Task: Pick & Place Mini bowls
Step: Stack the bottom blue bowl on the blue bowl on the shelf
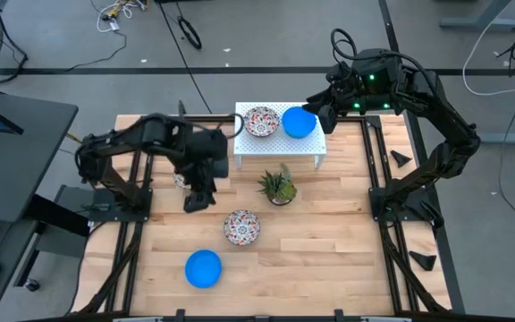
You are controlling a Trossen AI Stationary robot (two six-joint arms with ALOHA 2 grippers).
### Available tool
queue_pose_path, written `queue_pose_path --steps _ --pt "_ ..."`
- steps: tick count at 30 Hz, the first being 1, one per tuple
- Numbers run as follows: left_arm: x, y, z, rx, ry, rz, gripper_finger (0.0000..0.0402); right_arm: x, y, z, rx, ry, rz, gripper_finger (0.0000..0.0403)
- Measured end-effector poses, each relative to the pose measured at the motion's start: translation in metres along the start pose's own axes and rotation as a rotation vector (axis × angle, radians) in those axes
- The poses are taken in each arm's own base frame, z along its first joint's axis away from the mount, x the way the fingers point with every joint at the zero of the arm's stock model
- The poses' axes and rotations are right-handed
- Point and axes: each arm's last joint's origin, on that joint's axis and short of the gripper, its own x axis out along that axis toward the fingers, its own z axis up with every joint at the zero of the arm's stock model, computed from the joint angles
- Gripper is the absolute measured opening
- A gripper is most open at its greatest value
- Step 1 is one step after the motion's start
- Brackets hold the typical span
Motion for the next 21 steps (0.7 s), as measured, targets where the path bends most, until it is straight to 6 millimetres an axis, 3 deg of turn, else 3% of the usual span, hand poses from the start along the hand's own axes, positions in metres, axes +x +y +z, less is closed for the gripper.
queue_pose_path --steps 21 --pt "0.023 -0.076 -0.026 -0.037 -0.010 0.174 0.0186 0.000 0.000 0.000 -0.030 0.000 0.000 0.0137"
